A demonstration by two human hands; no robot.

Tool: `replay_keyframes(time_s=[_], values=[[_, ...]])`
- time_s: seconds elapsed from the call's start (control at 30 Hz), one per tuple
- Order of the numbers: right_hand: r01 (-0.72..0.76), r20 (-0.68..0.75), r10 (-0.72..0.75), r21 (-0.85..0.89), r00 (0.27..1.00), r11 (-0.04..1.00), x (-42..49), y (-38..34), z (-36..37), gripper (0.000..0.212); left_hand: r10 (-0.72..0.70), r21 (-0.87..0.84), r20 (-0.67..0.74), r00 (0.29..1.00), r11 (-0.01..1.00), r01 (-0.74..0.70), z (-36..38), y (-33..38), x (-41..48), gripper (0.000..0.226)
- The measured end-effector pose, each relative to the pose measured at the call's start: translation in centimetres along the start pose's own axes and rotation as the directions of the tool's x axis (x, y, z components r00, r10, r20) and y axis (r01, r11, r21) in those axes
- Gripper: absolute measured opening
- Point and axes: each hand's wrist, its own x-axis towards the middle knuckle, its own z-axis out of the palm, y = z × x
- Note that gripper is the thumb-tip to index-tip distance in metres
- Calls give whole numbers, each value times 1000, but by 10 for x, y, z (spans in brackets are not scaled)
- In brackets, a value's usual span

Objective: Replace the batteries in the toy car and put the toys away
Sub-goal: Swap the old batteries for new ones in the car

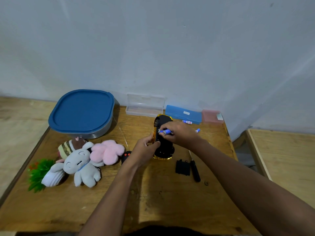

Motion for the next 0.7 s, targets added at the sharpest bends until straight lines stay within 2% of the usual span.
replay_keyframes(time_s=[0.2,0.47,0.7], values=[[37,63,-36,-25,997,999,1,3,-6,23,-19,-38,-5,1000,999,19,1,0,-1,33],[122,202,-94,-131,975,984,9,3,-7,7,-4,3,23,1000,1000,4,2,-5,0,35],[159,239,-122,-141,963,977,9,3,-4,13,24,58,44,999,998,-27,2,-7,-1,34]])
